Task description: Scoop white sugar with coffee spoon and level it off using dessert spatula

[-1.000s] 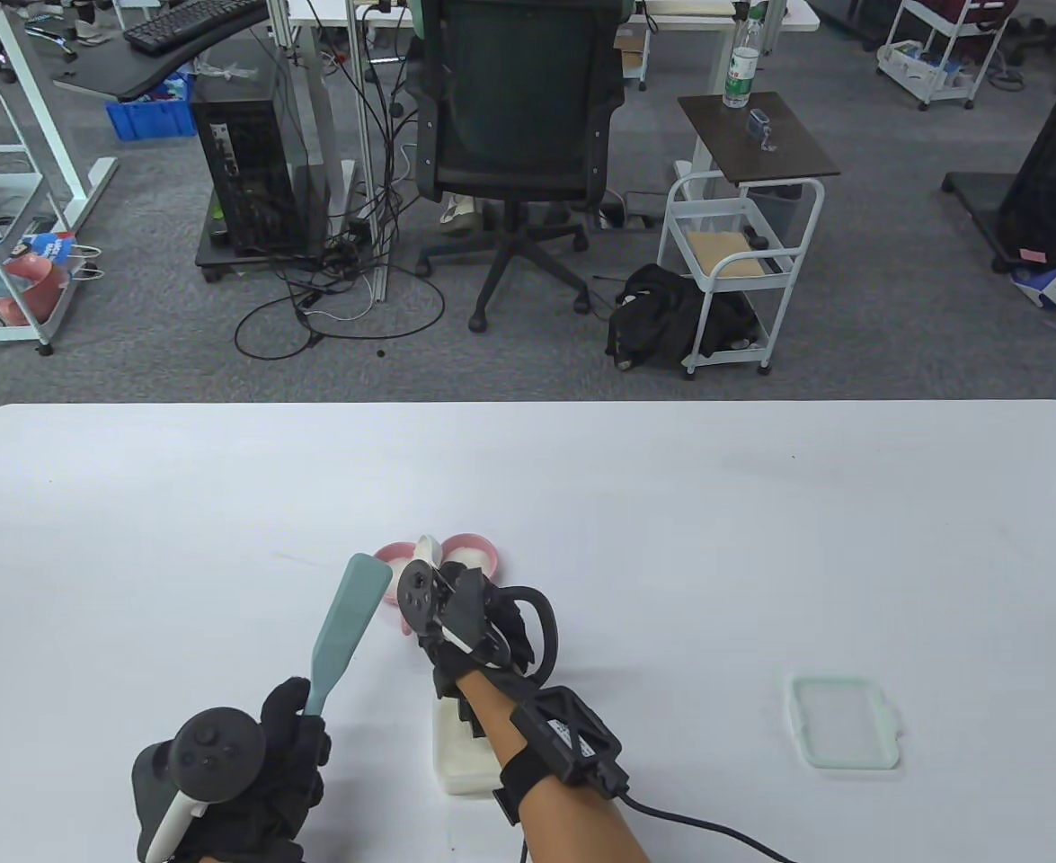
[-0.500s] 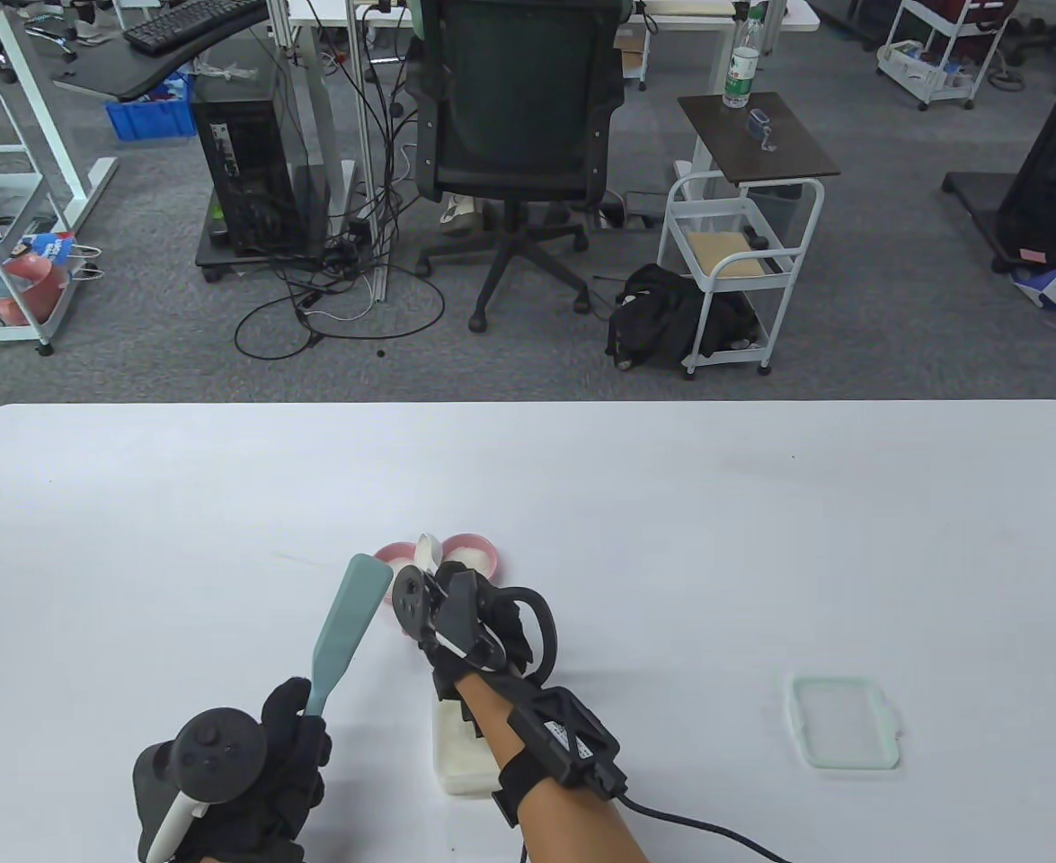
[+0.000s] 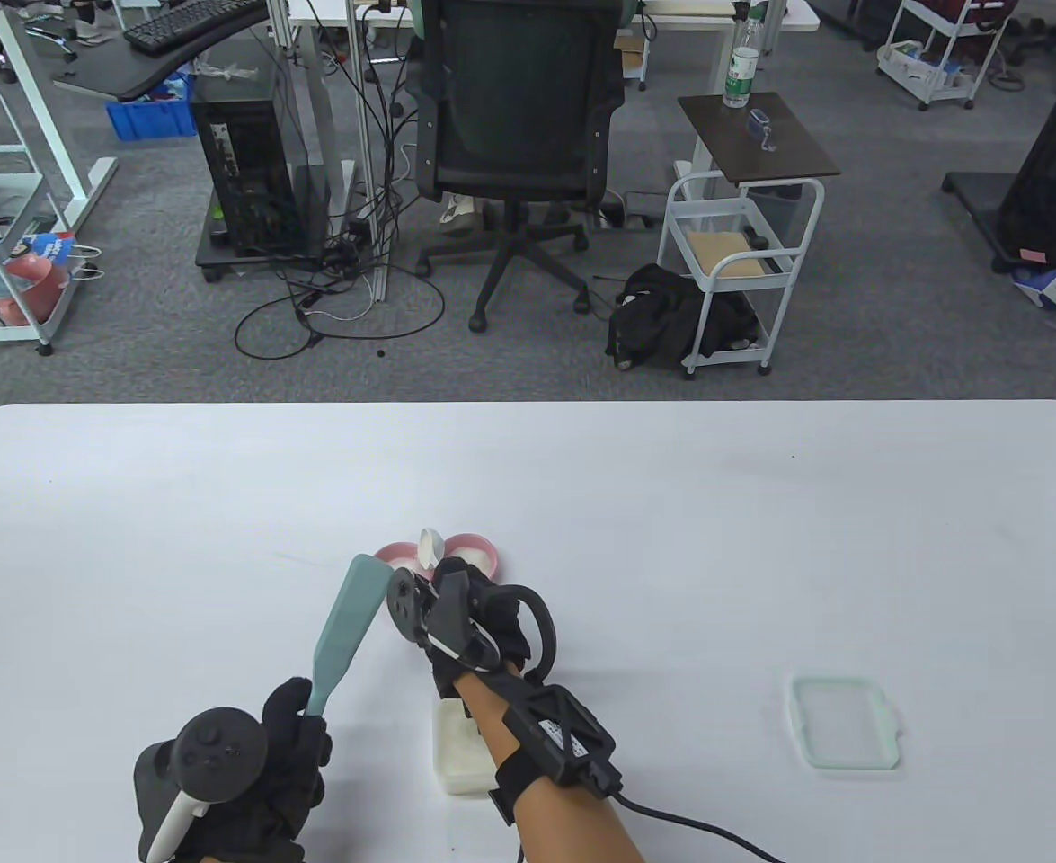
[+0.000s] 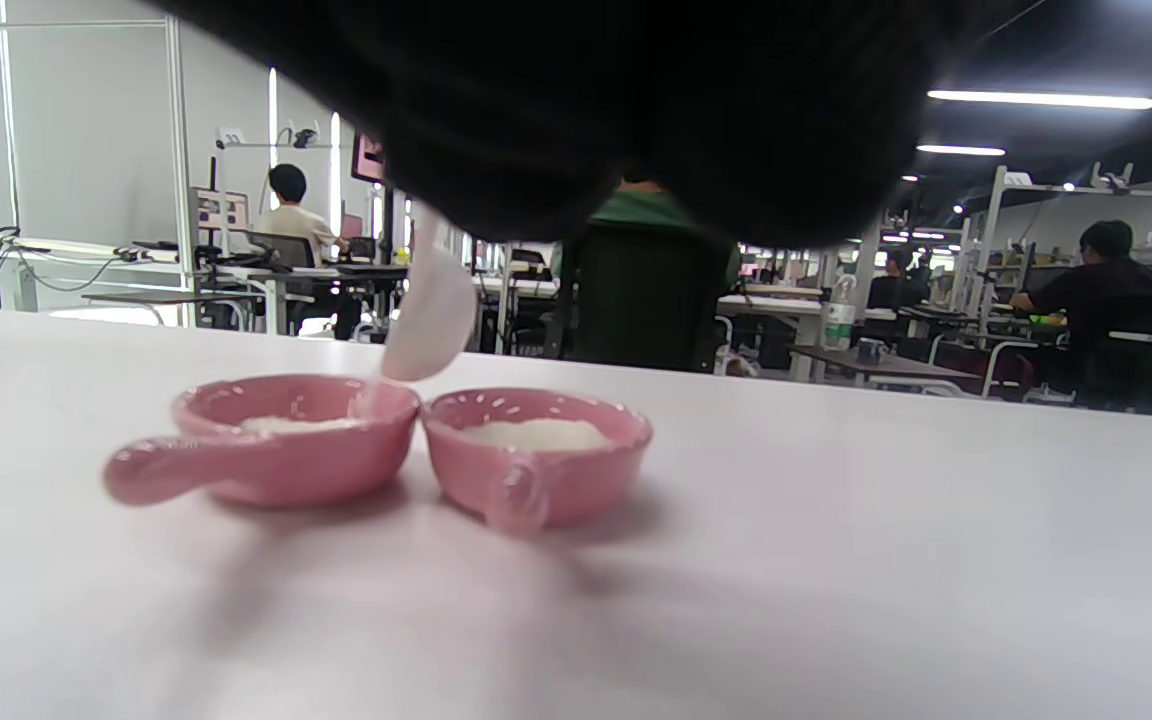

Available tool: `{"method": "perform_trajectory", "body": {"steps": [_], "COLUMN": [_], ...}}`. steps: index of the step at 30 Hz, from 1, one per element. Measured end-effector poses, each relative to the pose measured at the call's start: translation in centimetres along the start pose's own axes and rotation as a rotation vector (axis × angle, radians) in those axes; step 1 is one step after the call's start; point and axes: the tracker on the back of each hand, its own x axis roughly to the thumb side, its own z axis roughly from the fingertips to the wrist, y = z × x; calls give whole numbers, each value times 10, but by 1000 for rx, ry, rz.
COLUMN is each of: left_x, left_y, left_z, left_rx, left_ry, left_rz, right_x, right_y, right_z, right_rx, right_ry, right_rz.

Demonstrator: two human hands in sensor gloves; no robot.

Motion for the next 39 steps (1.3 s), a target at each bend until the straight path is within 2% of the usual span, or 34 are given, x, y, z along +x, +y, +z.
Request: {"method": "perform_trajectory", "body": {"steps": [18, 25, 39], "left_x": [0, 0, 0], "left_y": [1, 1, 1], "left_z": [0, 1, 1], "left_rx": [5, 4, 7], "left_ry": [6, 6, 13], "left_rz": [5, 7, 9], "right_x": [23, 19, 23], "right_y": [6, 0, 2], "right_z": [18, 19, 18], "right_rx": [-49, -49, -46], "right_ry": [-143, -134, -110], "right_rz": [125, 178, 206]}}
